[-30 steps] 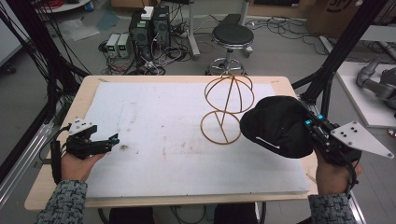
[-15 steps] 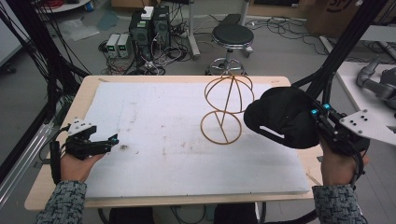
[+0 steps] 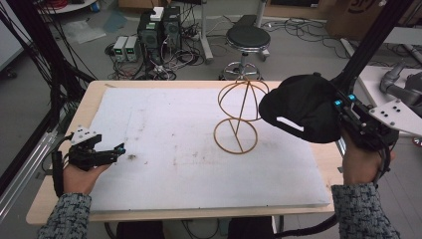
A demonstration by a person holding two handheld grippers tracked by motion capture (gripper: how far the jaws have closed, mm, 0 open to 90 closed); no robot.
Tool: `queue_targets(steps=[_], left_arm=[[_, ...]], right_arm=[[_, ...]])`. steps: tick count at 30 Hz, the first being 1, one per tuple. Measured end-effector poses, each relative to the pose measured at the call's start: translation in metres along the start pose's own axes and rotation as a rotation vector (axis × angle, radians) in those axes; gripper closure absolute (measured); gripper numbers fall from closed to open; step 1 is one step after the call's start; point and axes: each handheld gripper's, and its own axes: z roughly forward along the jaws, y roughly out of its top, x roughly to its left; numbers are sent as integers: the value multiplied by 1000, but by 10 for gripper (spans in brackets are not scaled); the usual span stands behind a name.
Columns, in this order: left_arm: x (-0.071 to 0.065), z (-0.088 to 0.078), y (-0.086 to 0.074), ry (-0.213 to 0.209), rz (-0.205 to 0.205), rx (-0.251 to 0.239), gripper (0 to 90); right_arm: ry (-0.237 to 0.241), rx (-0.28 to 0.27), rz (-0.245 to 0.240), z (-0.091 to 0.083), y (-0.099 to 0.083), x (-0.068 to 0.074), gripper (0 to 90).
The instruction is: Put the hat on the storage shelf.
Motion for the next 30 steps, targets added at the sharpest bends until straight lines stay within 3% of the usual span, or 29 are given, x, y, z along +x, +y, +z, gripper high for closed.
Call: queue_targets(steps=[14,30], left_arm=[[3,-2,2,-1,4,-3,132],[1,0,4,-11,6,-6,131]], right_arm=[[19,-53,28,37,19,7,878],[14,-92,34,42,33,3,878]])
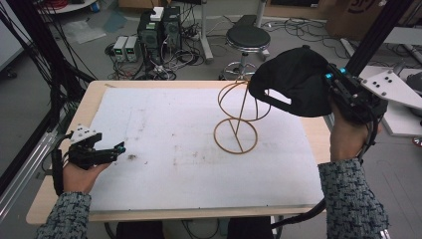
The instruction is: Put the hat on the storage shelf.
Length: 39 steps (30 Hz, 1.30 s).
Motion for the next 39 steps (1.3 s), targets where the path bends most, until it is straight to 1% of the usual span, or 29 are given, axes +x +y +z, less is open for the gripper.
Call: queue_targets(steps=[7,10,13,17,21,22,24,25,28,31,34,39], left_arm=[[1,-3,0,8,-3,-5,131],[3,-5,-1,13,-3,-5,131],[4,-6,-2,16,-11,-7,132],[4,-6,-3,13,-9,-5,131],[4,-6,-4,13,-11,0,131],[4,-6,-4,12,-10,1,132],[4,-5,-4,13,-13,-1,131],[4,-5,-4,14,-13,-3,131],[4,-6,-4,15,-15,-8,131],[5,-6,-4,16,-13,-6,131],[4,-5,-4,15,-15,-6,132],[4,-5,-4,13,-12,0,131]], right_arm=[[28,-40,0,17,7,11,878],[36,-44,22,24,8,15,878],[37,-51,18,32,8,19,878],[46,-42,30,44,7,26,878],[60,-29,23,54,3,34,877],[65,-31,28,56,1,36,878],[71,-29,18,61,-1,39,877],[78,-25,23,63,-3,41,877],[85,-14,14,66,-7,47,876],[108,-9,-5,68,-12,52,874],[123,7,-26,68,-19,58,872],[139,29,-37,66,-32,65,866]])
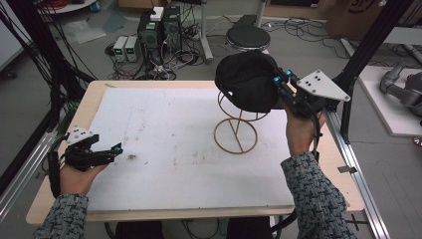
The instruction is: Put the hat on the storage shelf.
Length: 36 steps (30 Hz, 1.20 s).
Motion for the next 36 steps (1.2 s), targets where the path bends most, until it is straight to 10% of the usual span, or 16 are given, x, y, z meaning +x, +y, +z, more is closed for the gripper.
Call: queue_targets(steps=[36], left_arm=[[-4,3,3,-7,2,1,132]], right_arm=[[51,165,-23,1,-60,24,838]])
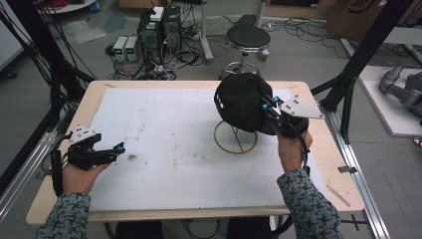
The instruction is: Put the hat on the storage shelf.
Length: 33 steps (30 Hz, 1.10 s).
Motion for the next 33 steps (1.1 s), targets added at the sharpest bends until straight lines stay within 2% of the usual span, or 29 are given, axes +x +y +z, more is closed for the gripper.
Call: queue_targets(steps=[20,24,29,33], left_arm=[[-3,-3,2,-7,8,-10,132],[-3,-5,3,-3,5,-17,132],[-4,-5,3,-6,12,-19,131],[-5,-5,4,-8,14,-18,132]], right_arm=[[-1,49,26,-9,-9,-5,685],[3,63,45,-13,-14,-7,629],[23,83,59,-20,-21,-11,505],[43,102,90,-25,-28,-16,428]])
